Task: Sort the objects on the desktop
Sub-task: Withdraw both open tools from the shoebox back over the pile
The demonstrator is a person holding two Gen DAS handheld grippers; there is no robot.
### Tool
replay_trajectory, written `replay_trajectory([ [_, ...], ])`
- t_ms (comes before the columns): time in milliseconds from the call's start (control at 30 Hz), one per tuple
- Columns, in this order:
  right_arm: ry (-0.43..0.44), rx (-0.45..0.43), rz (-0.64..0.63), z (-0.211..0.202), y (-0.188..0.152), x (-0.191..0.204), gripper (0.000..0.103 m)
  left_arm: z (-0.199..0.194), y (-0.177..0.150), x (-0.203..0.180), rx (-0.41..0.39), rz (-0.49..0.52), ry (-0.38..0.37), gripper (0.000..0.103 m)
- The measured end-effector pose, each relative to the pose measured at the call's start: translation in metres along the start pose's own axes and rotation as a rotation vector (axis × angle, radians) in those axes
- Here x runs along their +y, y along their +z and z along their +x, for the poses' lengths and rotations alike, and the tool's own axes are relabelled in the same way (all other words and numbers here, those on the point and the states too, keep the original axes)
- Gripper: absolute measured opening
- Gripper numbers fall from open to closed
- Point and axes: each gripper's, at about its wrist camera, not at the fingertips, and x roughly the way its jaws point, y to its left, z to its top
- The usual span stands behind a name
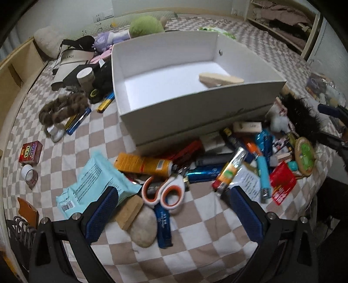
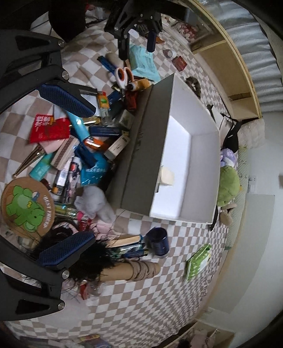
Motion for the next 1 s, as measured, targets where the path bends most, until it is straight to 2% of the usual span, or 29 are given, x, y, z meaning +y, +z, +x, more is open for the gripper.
replay_trajectory([
  [67,0.004,0.012,0.012,0.000,-0.005,-0.002,0.103,0.006,-0.001,0.003,0.012,0.011,-0.005,0.100],
  [167,0.010,0.023,0.027,-0.001,-0.012,-0.005,0.103,0.017,-0.002,0.004,0.044,0.043,-0.001,0.085],
  [233,0.009,0.024,0.044,-0.002,-0.014,-0.010,0.103,0.025,-0.003,0.003,0.065,0.075,0.008,0.080],
  [300,0.011,0.028,0.064,-0.003,-0.017,-0.016,0.103,0.033,-0.004,0.001,0.084,0.105,0.012,0.066],
  [367,0.014,0.035,0.083,-0.003,-0.020,-0.021,0.103,0.040,-0.004,0.000,0.102,0.130,0.016,0.061],
  [633,0.029,0.058,0.145,-0.004,-0.032,-0.040,0.103,0.057,-0.002,-0.001,0.140,0.152,0.040,0.055],
  [700,0.032,0.061,0.146,-0.004,-0.033,-0.042,0.103,0.061,-0.003,-0.002,0.156,0.167,0.048,0.040],
  [767,0.031,0.064,0.142,-0.004,-0.036,-0.043,0.103,0.067,-0.008,-0.006,0.176,0.206,0.071,0.036],
  [933,0.040,0.071,0.141,-0.005,-0.040,-0.044,0.103,0.067,-0.017,-0.015,0.176,0.263,0.083,0.036],
  [1000,0.040,0.075,0.139,-0.004,-0.042,-0.045,0.103,0.068,-0.020,-0.018,0.200,0.268,0.043,0.022],
])
